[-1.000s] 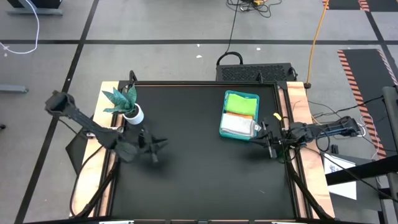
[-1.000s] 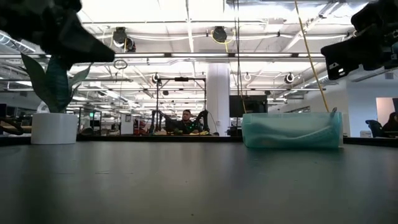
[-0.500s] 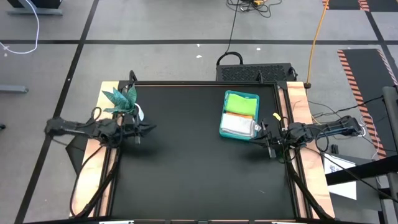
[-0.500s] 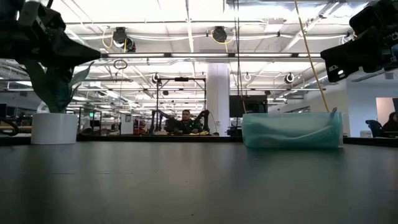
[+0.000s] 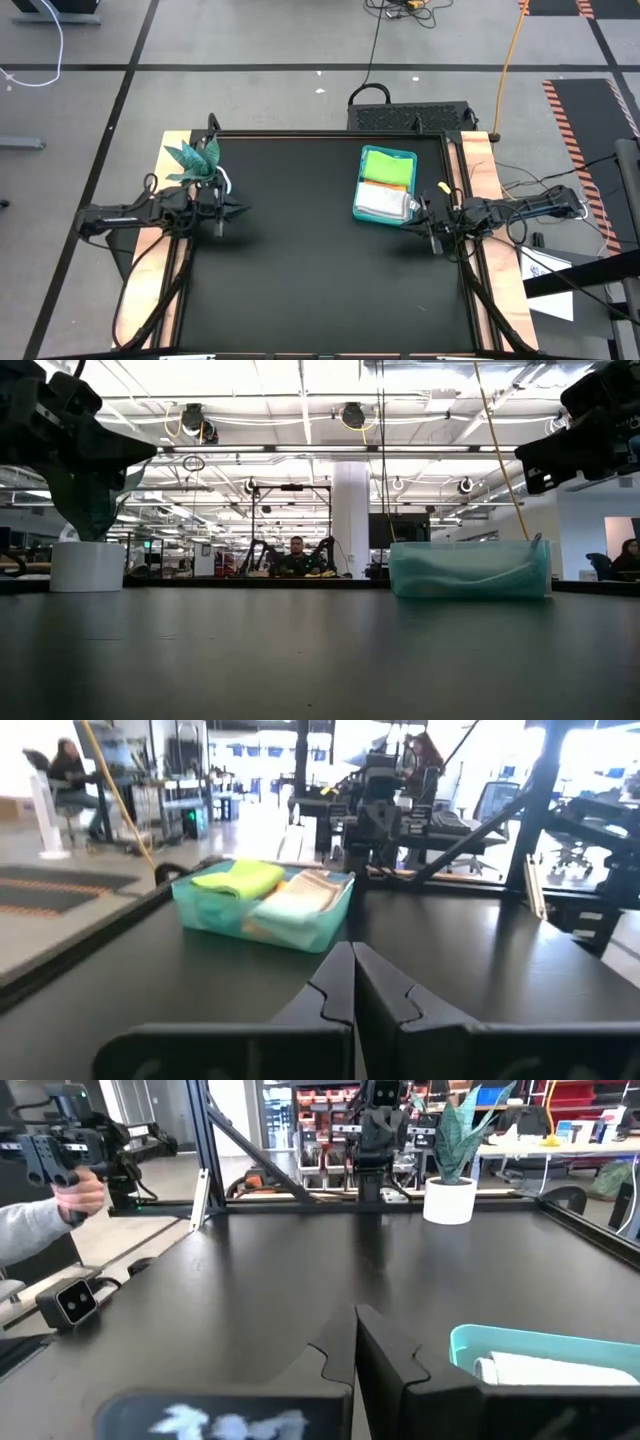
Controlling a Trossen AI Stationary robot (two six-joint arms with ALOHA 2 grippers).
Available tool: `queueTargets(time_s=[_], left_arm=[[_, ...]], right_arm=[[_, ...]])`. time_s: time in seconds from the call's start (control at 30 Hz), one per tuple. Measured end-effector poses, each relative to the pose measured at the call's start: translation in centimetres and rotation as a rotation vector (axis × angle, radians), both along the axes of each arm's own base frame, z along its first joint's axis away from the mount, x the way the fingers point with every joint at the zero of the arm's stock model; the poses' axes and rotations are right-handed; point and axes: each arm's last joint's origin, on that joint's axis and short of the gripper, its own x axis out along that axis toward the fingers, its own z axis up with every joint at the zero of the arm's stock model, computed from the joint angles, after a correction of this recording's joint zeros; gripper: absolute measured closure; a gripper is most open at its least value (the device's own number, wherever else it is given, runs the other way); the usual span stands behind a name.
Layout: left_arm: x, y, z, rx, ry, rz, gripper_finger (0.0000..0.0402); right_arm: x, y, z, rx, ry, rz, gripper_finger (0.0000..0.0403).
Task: Fold microfiber towels
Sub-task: Return to Home Position
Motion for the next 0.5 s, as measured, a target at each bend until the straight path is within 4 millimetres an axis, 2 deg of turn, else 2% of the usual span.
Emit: queueTargets(time_s=[0.5], left_arm=[[0.4,0.0,-0.58,0.063,0.049,-0.004,0.0387]], right_arm=[[0.01,-0.01,0.0,-0.049,-0.006,0.001,0.0403]])
